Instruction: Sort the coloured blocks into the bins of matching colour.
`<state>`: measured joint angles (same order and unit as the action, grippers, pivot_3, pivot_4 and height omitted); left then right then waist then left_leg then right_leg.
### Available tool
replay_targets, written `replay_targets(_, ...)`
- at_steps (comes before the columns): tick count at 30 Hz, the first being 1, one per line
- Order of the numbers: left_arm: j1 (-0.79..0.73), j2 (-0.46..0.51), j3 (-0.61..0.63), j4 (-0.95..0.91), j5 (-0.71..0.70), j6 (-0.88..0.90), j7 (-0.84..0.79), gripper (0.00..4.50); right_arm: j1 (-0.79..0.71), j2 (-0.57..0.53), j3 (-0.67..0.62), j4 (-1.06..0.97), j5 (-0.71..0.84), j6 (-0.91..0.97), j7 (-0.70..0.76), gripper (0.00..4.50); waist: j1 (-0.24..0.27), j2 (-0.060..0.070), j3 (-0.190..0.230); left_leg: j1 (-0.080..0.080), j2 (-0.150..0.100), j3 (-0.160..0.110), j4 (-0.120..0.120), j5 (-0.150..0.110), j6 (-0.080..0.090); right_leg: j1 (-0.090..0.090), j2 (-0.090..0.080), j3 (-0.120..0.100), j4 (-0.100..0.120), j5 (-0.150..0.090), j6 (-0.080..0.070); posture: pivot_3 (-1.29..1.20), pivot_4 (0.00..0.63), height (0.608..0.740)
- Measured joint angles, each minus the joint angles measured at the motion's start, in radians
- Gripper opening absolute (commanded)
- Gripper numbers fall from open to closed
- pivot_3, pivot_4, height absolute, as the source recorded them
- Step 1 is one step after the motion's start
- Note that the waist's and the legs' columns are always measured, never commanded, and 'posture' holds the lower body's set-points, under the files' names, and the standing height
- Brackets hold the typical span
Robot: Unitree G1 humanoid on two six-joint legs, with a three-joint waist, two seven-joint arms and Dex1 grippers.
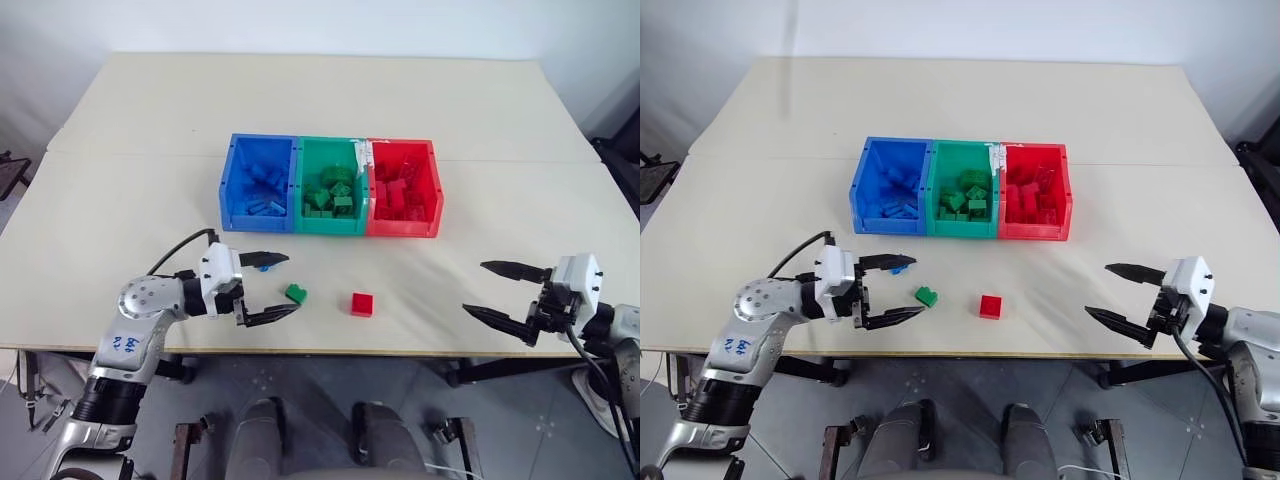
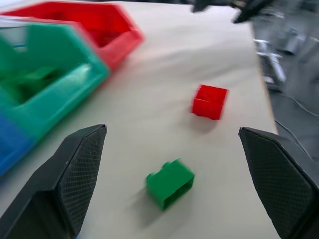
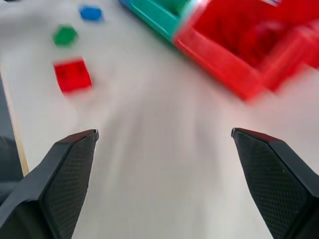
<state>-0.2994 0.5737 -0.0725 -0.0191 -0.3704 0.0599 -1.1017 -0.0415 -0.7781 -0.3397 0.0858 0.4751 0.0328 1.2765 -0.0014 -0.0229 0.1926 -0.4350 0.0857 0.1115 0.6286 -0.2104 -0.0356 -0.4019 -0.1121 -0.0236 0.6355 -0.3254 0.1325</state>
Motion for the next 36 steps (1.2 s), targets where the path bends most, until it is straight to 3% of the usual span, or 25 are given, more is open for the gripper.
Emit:
replay_targets(6, 0.01, 0.001, 0.025, 0.003, 0.001, -0.032, -0.013, 4.5, -0.065, 0.002, 0.047, 0.0, 0.001, -0.01, 0.032, 4.48, -0.007, 0.0, 0.0, 0.009, 0.001, 0.0, -0.001, -0.002, 0.0, 0.008, 0.0, 0.0, -0.001, 0.0, 0.0, 0.0, 0.15, 0.74)
replay_targets(17, 0.266, 0.136, 0.27, -0.01, -0.024, -0.064, 0.011, 4.5, -0.371, 0.067, 0.416, -0.071, -0.045, 0.196, 0.079, 4.48, -0.029, 0.0, 0.0, 0.011, 0.003, 0.002, -0.002, -0.006, 0.001, 0.008, -0.002, -0.001, -0.001, -0.002, -0.004, 0.0, 0.15, 0.74)
replay_targets(24, 0.394, 0.148, 0.337, -0.105, -0.052, -0.026, 0.038, 4.5, -0.432, 0.155, 0.571, 0.019, -0.142, 0.194, 0.088, 4.48, -0.027, -0.001, 0.0, 0.01, 0.003, 0.005, -0.005, -0.008, 0.001, 0.008, -0.003, -0.001, -0.007, -0.002, -0.004, 0.0, 0.15, 0.74)
replay_targets(27, 0.423, 0.141, 0.337, -0.17, -0.065, -0.006, 0.061, 4.5, -0.43, 0.209, 0.602, 0.068, -0.182, 0.16, 0.064, 3.89, -0.029, -0.001, -0.001, 0.011, 0.004, 0.007, -0.006, -0.009, 0.001, 0.007, -0.002, -0.002, -0.007, -0.002, -0.004, 0.0, 0.15, 0.74)
replay_targets(34, 0.441, 0.136, 0.337, -0.213, -0.076, 0.02, 0.085, 4.5, -0.429, 0.246, 0.607, 0.087, -0.223, 0.117, 0.016, 1.5, -0.029, -0.001, -0.001, 0.011, 0.005, 0.009, -0.007, -0.01, 0.0, 0.006, -0.002, -0.002, -0.007, -0.002, -0.004, 0.0, 0.15, 0.74)
replay_targets(36, 0.436, 0.135, 0.337, -0.213, -0.077, 0.026, 0.088, 4.5, -0.425, 0.246, 0.605, 0.083, -0.222, 0.118, 0.012, 1.47, -0.029, -0.001, -0.001, 0.011, 0.006, 0.009, -0.006, -0.01, 0.0, 0.006, -0.002, -0.002, -0.007, -0.002, -0.004, 0.0, 0.15, 0.74)
